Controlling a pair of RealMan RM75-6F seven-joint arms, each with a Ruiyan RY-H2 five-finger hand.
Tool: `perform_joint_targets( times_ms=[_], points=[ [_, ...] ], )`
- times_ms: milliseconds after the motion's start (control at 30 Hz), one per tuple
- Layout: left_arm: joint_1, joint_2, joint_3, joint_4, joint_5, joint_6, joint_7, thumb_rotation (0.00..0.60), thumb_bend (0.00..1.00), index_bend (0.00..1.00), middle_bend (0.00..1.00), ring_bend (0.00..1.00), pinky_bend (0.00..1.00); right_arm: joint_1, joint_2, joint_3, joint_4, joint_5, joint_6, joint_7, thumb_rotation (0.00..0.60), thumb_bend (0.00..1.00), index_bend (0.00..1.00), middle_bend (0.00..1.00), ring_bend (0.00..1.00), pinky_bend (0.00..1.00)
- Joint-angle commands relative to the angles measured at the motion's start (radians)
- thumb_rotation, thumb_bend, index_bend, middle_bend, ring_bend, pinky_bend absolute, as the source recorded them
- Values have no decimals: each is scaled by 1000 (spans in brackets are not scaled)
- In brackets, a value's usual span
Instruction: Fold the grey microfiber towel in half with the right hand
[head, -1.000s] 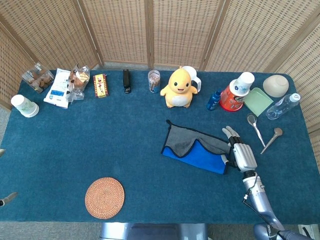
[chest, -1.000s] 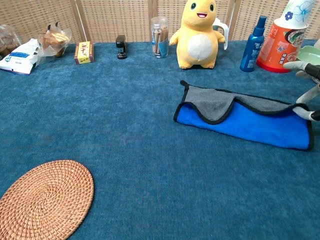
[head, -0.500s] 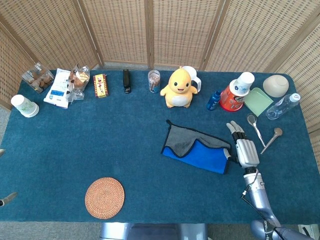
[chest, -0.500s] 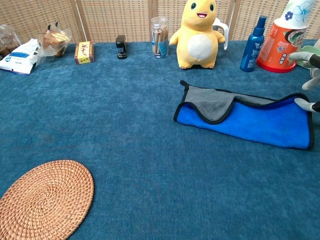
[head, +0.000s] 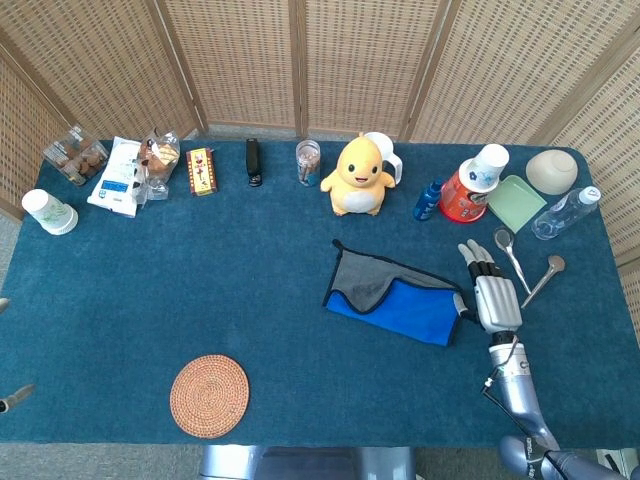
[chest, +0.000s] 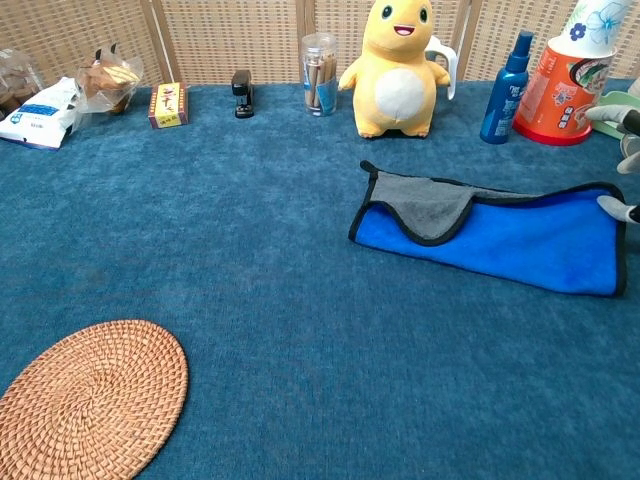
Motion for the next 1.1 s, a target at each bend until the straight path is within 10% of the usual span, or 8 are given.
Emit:
perform_joint_targets(
  times_ms=[33,333,1100],
  points=[
    [0,1,1,0,1,-1,-3,600,133,0,0,0,0,-3,5,-3,-13,2,3,-20,600,356,0,0,0,268],
    [0,1,1,0,3,0,-2,600,134,0,0,0,0,-5,28,-7,-63,5,1,-74,600,12,0,0,0,252],
    [-5,-1,2,-3,1,-10,6,600,133,0,0,0,0,62,58,-10,-288,-39,-60,-112,600,0,153,0,0,246]
  ],
)
